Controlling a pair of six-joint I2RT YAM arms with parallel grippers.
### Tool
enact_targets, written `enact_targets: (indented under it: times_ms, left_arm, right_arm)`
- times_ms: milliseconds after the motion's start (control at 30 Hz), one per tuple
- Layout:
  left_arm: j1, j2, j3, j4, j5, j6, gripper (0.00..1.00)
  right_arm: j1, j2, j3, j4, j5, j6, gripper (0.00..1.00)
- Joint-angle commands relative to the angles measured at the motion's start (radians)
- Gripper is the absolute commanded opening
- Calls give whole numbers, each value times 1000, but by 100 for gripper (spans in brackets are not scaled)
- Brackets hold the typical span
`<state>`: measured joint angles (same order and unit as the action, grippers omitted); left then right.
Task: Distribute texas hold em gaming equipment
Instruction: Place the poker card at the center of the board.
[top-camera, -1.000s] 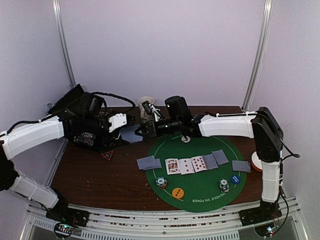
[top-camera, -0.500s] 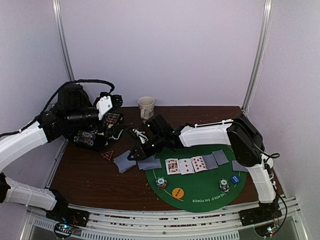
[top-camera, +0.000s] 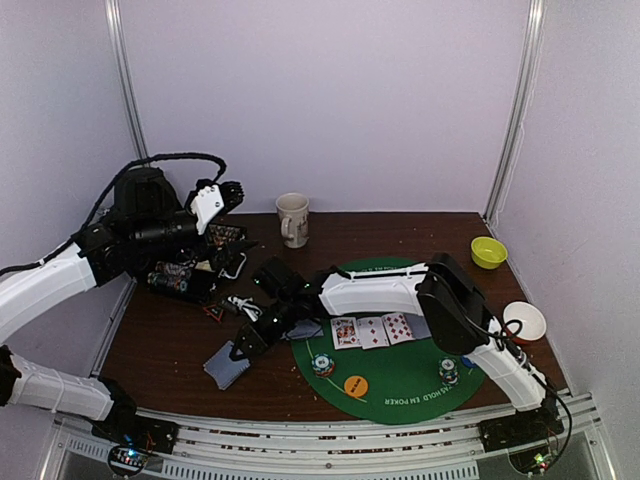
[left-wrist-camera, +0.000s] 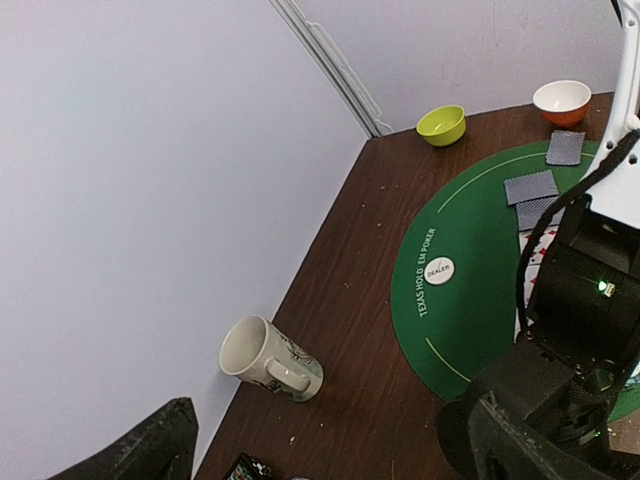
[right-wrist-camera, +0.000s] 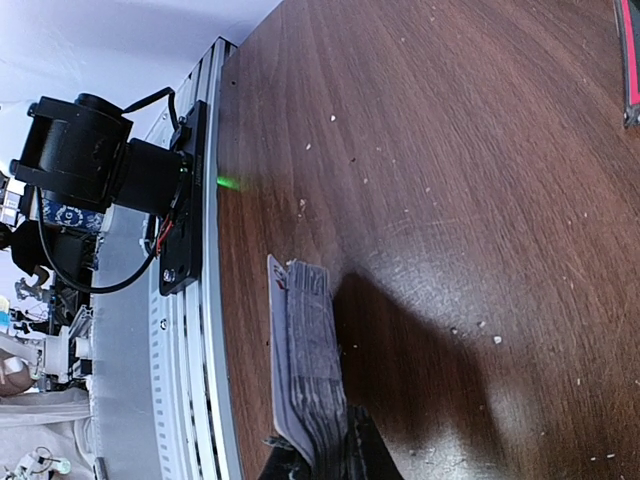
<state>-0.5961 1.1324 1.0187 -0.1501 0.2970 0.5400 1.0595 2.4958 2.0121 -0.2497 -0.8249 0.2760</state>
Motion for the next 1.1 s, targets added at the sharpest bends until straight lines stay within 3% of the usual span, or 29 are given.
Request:
enact_targets:
  times_ms: [0,233,700,967,1067]
  left_arm:
    - [7,-3,-13,55,-11,-12,98]
    - [7,4,-15,50,-22,-5,98]
    - [8,17,-17,41,-40,6,98]
    - [8,14,-31,82,-65,-6,98]
    - [16,13,-36,135,-96,-41,98]
  right_arm:
    - [-5,52,16,-98,55,-7,12]
    - [-5,68,77,-150,181,-40,17]
    - [-3,55,125,-185,274,-87,36]
    - [-16,-100,115,-173,329,-170,47]
    - [-54,-214,36,-85,329,-171,50]
